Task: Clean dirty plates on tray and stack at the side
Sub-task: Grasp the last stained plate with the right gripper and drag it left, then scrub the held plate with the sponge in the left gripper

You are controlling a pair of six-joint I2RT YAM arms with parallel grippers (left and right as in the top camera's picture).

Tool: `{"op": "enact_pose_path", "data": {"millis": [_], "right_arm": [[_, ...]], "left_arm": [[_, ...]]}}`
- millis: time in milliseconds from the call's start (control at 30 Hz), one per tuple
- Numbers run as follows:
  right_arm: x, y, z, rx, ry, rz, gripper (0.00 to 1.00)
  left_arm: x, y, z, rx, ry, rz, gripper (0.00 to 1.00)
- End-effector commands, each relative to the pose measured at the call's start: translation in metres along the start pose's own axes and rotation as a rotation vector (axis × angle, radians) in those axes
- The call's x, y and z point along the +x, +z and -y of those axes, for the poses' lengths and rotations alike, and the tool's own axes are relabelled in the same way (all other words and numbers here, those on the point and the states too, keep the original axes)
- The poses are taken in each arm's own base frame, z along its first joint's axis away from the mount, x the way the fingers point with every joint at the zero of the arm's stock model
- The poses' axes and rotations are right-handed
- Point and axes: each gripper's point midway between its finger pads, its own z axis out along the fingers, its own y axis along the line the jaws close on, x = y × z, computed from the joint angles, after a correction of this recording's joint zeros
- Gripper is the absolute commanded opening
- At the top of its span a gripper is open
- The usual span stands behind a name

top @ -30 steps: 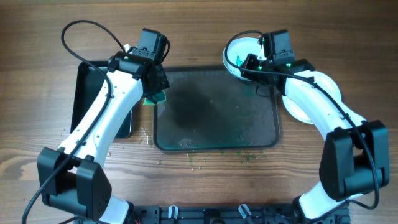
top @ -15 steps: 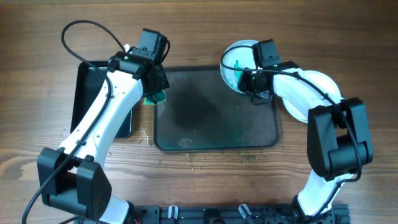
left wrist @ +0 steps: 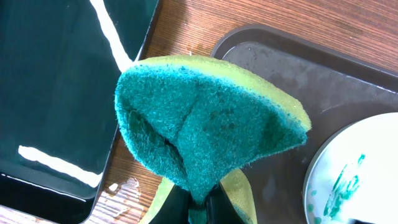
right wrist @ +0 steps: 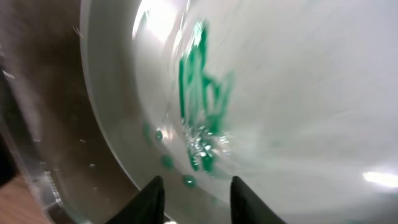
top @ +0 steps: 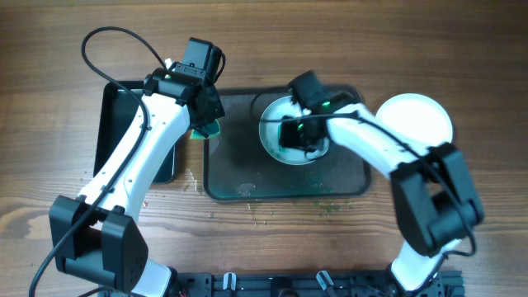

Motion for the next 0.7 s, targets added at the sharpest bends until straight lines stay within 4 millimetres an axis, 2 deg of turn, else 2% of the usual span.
{"op": "enact_pose_path", "data": {"millis": [0, 67, 133, 333, 433, 533, 600, 667], "right_arm": [[-0.040, -0.048, 0.036, 0.003, -0.155, 0.123, 0.40], [-0.047, -0.048, 0.068, 0.038, -0.204, 0.105, 0.40], [-0.043, -0.038, 0.086, 0.061, -0.198, 0.057, 0.39], [-0.035, -0.007, 0.111, 0.134, -0.166, -0.020, 0.35], [-0.040, -0.002, 0.112, 0.131, -0.198, -0.008, 0.28], [-0.045, -0.001, 0.109, 0.119, -0.233, 0.012, 0.04], [-0.036, -0.001, 0.092, 0.022, -0.249, -0.026, 0.04], [-0.028, -0.009, 0.069, -0.079, -0.139, -0.078, 0.04]], "left_arm": [[-0.007, -0.009, 0.003, 0.023, -0.026, 0.028, 0.04], [-0.010, -0.009, 0.005, 0.031, -0.029, 0.038, 0.04], [-0.012, -0.009, 0.006, 0.037, -0.031, 0.047, 0.04], [-0.009, -0.009, 0.010, 0.061, -0.031, 0.029, 0.04], [-0.007, -0.010, 0.012, 0.072, -0.030, 0.020, 0.04], [-0.007, -0.009, 0.013, 0.079, -0.030, 0.015, 0.04], [-0.006, -0.009, 0.014, 0.080, -0.030, 0.013, 0.04], [-0.003, -0.010, 0.018, 0.106, -0.029, -0.005, 0.04]]}}
